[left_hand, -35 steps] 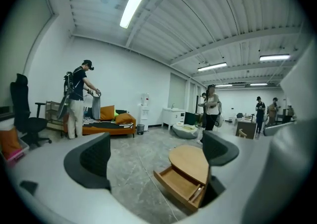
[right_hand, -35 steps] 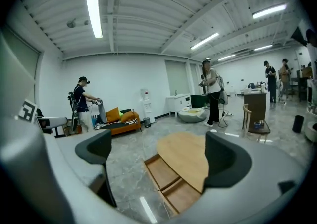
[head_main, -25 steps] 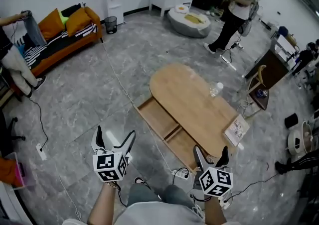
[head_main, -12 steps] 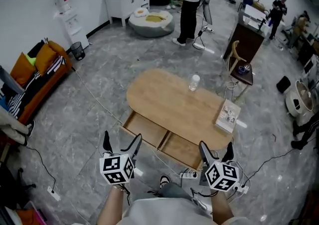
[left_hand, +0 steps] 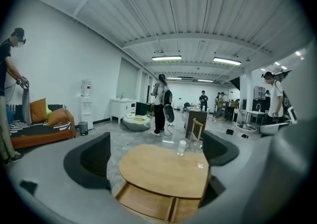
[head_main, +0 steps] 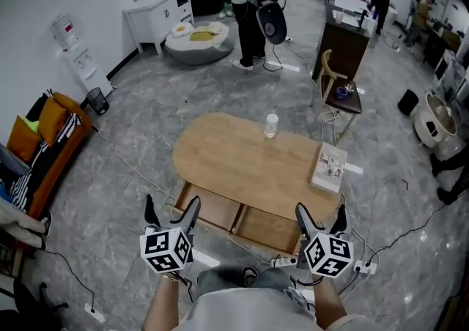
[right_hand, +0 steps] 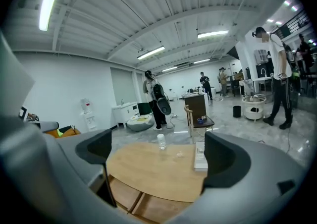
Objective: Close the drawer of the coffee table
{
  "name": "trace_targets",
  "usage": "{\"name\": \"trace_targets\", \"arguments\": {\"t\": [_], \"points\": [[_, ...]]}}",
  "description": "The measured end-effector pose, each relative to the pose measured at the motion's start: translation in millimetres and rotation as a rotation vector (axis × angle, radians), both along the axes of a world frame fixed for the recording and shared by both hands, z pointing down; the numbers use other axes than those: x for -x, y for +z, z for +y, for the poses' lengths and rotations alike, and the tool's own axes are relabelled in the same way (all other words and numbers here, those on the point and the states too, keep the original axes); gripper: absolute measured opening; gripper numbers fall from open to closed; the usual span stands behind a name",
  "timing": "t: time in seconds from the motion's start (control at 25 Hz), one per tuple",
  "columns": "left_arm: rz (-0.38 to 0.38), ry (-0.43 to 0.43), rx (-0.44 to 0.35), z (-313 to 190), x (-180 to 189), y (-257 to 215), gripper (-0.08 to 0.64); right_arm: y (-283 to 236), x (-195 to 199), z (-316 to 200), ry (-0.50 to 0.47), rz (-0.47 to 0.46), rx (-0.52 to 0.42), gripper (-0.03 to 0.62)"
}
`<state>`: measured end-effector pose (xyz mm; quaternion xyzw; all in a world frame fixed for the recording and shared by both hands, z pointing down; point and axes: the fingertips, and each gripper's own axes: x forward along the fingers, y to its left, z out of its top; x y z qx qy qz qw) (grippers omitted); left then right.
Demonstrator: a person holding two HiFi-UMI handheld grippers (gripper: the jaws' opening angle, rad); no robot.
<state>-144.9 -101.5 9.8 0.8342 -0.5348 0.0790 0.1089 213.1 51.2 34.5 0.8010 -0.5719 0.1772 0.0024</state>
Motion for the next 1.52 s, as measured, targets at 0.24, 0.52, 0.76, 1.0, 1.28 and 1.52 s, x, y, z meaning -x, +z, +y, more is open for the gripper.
{"name": "trace_targets", "arguments": {"t": [0.24,0.52,0.76,1.0,1.28,1.52], "points": [[0.011,0.101,0.025,-37,-1,11,0.575,-2,14,-1,0.113,0.033,0.021,0.588],[0.000,0.285,0.005,-83,-11,5,0.575,-6,58,3,0.263,0.024,0.023,0.588],[0.005,0.439,0.018,-92,-32,10,0.575,-1,79,38,0.417,0.014,0.046,0.588],[-0.001,0.563,0.048,-82,-58,22,0.575,4,93,54,0.477,0.014,0.063,0.588],[-0.031,0.647,0.036,-70,-85,22,0.575,5,89,64,0.500,0.021,0.065,0.588],[-0.059,0.676,0.077,-60,-96,42,0.575,21,90,72,0.496,0.003,0.081,0.588]]}}
